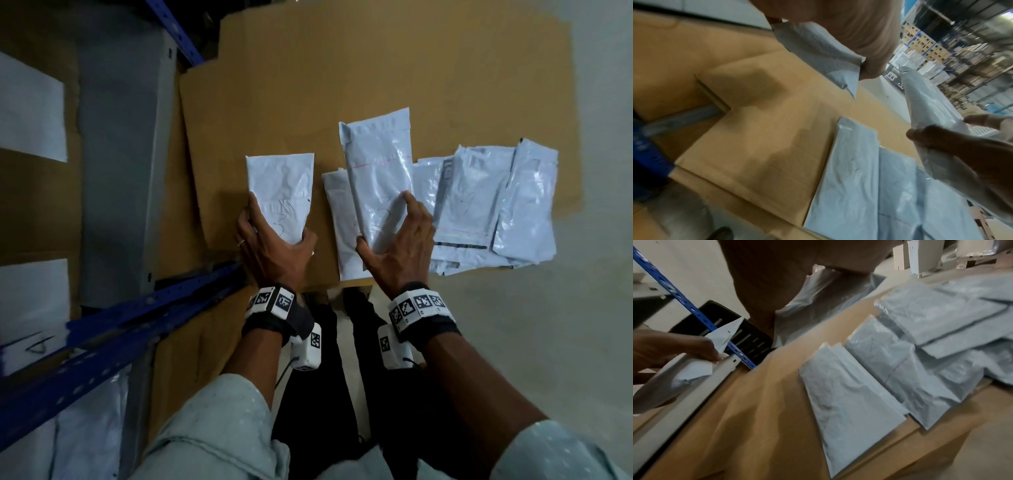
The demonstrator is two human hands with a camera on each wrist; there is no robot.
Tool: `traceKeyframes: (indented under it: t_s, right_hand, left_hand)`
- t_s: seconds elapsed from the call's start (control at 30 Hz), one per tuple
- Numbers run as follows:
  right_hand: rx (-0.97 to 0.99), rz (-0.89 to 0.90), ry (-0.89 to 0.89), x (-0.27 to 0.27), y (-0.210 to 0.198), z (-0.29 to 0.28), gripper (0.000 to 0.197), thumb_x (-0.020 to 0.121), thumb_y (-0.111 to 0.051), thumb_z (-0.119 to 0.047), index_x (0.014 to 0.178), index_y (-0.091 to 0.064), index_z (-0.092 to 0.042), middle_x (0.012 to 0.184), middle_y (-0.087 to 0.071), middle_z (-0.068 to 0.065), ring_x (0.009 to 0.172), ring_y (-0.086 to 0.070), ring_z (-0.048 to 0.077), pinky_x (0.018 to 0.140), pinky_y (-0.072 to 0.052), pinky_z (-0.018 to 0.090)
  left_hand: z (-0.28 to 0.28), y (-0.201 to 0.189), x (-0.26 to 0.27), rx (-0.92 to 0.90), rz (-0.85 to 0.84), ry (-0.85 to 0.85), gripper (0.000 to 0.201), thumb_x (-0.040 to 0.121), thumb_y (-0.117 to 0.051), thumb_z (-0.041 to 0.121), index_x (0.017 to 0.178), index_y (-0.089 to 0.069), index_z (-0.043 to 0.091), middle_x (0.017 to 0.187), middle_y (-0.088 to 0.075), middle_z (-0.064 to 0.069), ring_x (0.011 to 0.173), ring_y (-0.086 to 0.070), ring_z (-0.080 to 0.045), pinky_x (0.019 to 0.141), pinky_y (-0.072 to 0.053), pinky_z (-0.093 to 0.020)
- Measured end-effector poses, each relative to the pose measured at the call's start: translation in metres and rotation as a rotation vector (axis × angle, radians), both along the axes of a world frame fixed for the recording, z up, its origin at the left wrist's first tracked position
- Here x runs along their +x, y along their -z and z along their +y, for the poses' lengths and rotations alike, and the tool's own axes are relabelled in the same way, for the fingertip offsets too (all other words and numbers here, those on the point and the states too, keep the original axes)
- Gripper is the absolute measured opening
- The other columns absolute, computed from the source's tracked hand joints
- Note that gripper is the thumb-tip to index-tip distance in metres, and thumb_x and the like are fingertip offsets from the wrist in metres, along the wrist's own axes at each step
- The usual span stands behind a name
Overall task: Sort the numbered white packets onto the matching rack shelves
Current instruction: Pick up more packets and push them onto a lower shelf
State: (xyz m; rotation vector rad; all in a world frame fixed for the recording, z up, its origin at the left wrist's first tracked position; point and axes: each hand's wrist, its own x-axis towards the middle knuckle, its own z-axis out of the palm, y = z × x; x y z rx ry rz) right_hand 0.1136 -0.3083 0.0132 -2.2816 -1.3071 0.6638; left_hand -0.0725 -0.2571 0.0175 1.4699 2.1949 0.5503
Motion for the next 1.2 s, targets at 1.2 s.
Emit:
traceKeyframes:
  t_s: [1.2]
  right_hand:
    - [0.328,0.097,-0.301,-0.024,-0.206,-0.155,0.107,0.073,-0.085,-0.043,0.155,-0.021,-0.015,0.152,-0.030,0.009,0.142,-0.028,0.028,0.113,-0.041,0.049]
  left_hand:
    - [-0.272,-0.238,-0.045,0.451,0.011,-0.266,0.108,0.065,-0.080,0.044,0.156,-0.027,0.017,0.150,-0.035,-0.014,0.135,-0.038,-0.036,0.103,-0.042,-0.054]
